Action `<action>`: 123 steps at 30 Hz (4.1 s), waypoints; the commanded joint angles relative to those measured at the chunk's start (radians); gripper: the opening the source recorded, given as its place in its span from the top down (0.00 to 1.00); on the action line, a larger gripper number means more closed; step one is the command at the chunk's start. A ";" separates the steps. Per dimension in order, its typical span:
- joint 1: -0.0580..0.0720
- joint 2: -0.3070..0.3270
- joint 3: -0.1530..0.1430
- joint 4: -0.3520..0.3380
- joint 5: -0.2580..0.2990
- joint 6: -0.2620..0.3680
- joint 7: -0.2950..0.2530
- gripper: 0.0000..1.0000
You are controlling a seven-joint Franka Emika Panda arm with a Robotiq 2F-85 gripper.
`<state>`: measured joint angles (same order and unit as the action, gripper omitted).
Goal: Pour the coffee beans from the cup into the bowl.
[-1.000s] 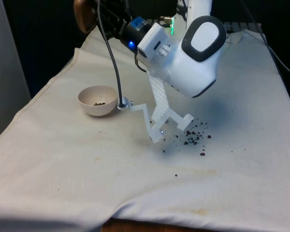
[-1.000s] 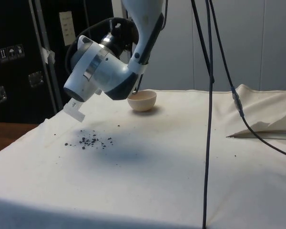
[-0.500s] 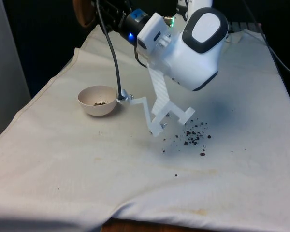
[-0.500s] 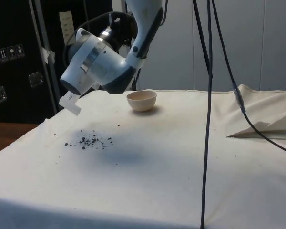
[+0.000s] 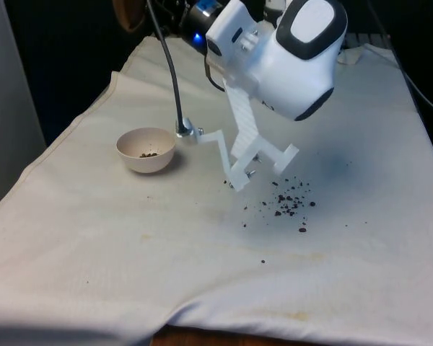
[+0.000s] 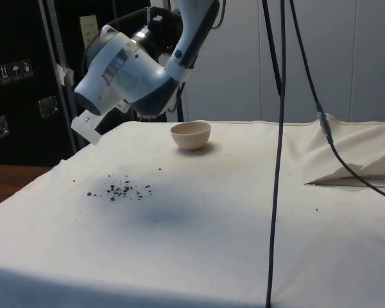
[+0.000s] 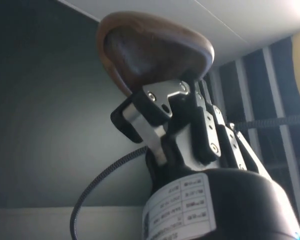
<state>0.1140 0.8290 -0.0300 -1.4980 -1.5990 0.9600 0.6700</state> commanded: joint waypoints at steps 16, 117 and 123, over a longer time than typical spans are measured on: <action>-0.010 -0.061 0.020 -0.023 0.080 0.014 0.010 1.00; -0.055 -0.177 0.027 -0.065 0.802 0.154 0.168 1.00; -0.062 -0.179 0.027 -0.066 0.833 0.169 0.165 1.00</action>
<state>0.0590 0.6630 -0.0090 -1.5510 -0.7720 1.1100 0.8380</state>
